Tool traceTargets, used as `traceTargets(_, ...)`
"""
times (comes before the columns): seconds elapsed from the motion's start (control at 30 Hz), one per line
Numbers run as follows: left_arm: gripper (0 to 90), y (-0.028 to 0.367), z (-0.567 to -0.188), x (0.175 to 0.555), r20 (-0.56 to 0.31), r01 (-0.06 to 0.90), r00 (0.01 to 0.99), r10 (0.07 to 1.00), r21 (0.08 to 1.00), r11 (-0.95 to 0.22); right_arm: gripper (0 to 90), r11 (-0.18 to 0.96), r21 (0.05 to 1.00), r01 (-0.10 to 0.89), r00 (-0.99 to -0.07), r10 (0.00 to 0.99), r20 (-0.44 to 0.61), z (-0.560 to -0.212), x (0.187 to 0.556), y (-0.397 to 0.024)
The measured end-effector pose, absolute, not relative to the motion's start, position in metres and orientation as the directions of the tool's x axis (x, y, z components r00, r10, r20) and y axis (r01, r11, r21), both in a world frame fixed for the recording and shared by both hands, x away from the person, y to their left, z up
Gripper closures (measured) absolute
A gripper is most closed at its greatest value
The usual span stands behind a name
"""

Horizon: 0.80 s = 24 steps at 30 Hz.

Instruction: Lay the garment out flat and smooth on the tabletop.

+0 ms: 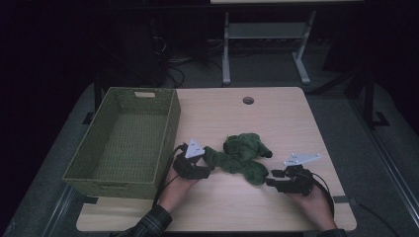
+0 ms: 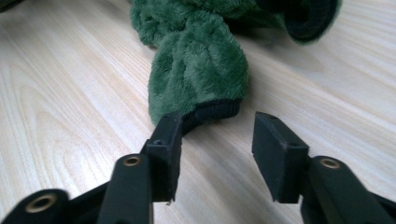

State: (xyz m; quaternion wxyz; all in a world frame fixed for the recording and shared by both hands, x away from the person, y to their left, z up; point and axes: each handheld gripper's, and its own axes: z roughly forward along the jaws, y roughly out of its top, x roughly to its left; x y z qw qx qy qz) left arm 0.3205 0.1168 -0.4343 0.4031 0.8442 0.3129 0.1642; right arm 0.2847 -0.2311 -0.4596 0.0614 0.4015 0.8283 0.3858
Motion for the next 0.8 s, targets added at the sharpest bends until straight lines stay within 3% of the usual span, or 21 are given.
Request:
traceTargets(0.2, 34.1, 0.119, -0.425, 0.327, 0.04, 0.372, 0.737, 0.675, 0.81, -0.454, 46.5, 0.373, 0.69, 0.621, -0.676, 0.701, 0.229, -0.462, 0.287, -0.228)
traceTargets(0.37, 33.5, 0.115, -0.432, 0.337, 0.004, 0.406, 0.746, 0.666, 0.79, -0.46, 46.3, 0.374, 0.677, 0.633, -0.672, 0.7, 0.242, -0.466, 0.29, -0.223)
traceTargets(0.47, 47.3, 0.114, -0.436, 0.336, -0.014, 0.415, 0.761, 0.649, 0.779, -0.47, 50.8, 0.375, 0.678, 0.632, -0.68, 0.689, 0.252, -0.468, 0.293, -0.222)
traceTargets(0.53, 63.0, 0.115, -0.435, 0.335, -0.051, 0.424, 0.783, 0.62, 0.773, -0.472, 61.1, 0.371, 0.676, 0.637, -0.679, 0.685, 0.264, -0.469, 0.295, -0.221)
traceTargets(0.57, 73.1, 0.115, -0.435, 0.335, -0.051, 0.424, 0.783, 0.62, 0.773, -0.472, 61.1, 0.371, 0.676, 0.637, -0.679, 0.685, 0.264, -0.469, 0.295, -0.221)
traceTargets(0.63, 76.7, 0.115, -0.434, 0.335, -0.076, 0.434, 0.791, 0.607, 0.769, -0.47, 77.2, 0.372, 0.679, 0.633, -0.689, 0.67, 0.275, -0.469, 0.297, -0.22)
traceTargets(0.8, 80.7, 0.116, -0.427, 0.33, -0.127, 0.436, 0.81, 0.572, 0.784, -0.442, 84.7, 0.377, 0.69, 0.617, -0.696, 0.672, 0.255, -0.463, 0.296, -0.224)
